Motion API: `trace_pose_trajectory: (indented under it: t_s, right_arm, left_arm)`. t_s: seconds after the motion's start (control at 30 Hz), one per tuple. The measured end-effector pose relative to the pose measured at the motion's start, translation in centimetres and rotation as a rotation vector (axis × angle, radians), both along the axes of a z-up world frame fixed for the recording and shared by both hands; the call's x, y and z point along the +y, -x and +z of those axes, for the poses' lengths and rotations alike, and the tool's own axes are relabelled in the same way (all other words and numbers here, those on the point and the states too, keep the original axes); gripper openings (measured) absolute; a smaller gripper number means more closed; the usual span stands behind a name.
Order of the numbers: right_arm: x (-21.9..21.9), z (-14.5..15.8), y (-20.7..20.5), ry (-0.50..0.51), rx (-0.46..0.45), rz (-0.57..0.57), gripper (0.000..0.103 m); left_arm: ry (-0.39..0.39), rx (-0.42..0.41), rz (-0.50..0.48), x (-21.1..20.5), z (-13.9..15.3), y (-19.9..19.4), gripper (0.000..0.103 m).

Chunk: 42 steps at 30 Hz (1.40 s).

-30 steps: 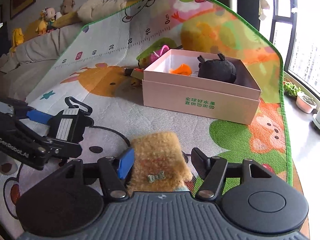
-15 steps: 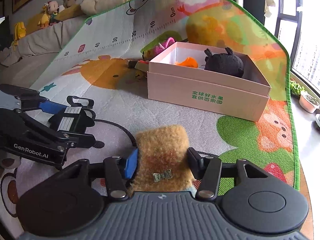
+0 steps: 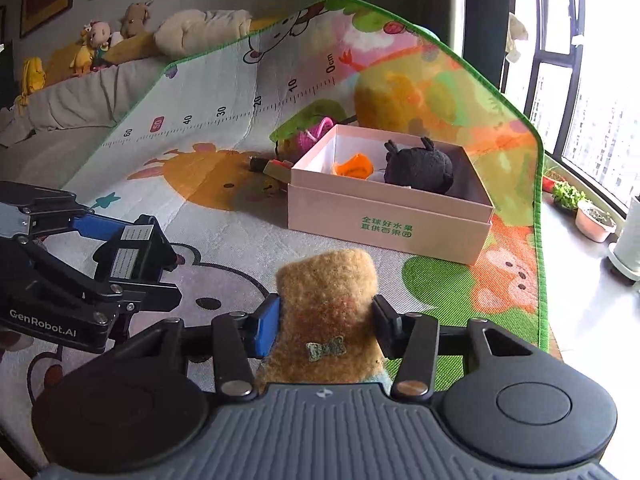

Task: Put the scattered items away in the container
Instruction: 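Carry the phone holder and plush mitten toward the pink box with both tools, then drop the phone holder and plush mitten into the pink box with both tools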

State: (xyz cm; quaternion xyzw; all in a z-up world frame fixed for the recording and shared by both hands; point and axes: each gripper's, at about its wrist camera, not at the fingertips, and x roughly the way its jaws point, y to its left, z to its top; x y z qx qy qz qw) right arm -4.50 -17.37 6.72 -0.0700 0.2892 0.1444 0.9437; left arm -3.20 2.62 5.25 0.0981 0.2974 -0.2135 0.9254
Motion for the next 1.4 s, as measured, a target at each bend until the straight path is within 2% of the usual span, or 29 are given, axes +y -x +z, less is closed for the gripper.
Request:
trace_pose_trajectory:
  t_s: [0.3,0.5,0.63,0.77,0.93,1.07,1.1,1.17,1.23,1.4]
  right_arm:
    - [-1.7,3.1,0.2,-0.044,-0.06,-0.028,0.048]
    - [-3.3,5.9,-1.6,-0.113,-0.071,-0.041,0.048]
    - [-4.4,8.4,-3.8,-0.151,-0.109,-0.064,0.048]
    - [-5.0,10.7,-7.4,-0.174,-0.153,-0.102,0.048]
    - [-5.7,12.3,-12.5,-0.165,-0.149,-0.139,0.048]
    - [-6.4,13.6,-16.2,-0.198,-0.126,-0.137,0.048]
    - [-6.4,13.7,-17.0,-0.205,-0.116,-0.136,0.049]
    - [-6.2,13.3,-18.7,-0.213,-0.08,-0.127,0.055]
    - [-5.9,12.5,-19.7,-0.216,-0.051,-0.124,0.068]
    - [-5.8,10.4,-20.6,-0.24,-0.002,-0.132,0.071]
  left_arm:
    - [-0.029,-0.126,-0.116,-3.1,3.5,-1.1,0.083]
    - [-0.033,-0.188,-0.18,-4.8,5.3,-3.8,0.083]
    - [-0.019,-0.225,-0.197,-5.4,6.3,-6.6,0.083]
    - [0.023,-0.208,-0.202,-6.1,6.7,-10.4,0.083]
    - [0.064,-0.198,-0.221,-7.3,7.2,-15.0,0.083]
    - [0.128,-0.196,-0.241,-7.7,7.6,-18.0,0.083]
    - [0.135,-0.184,-0.257,-7.8,7.4,-18.6,0.084]
    - [0.129,-0.161,-0.265,-7.7,6.5,-19.4,0.094]
    - [0.12,-0.124,-0.249,-6.7,5.5,-19.5,0.096]
    - [0.067,-0.056,-0.164,-2.3,3.0,-18.0,0.1]
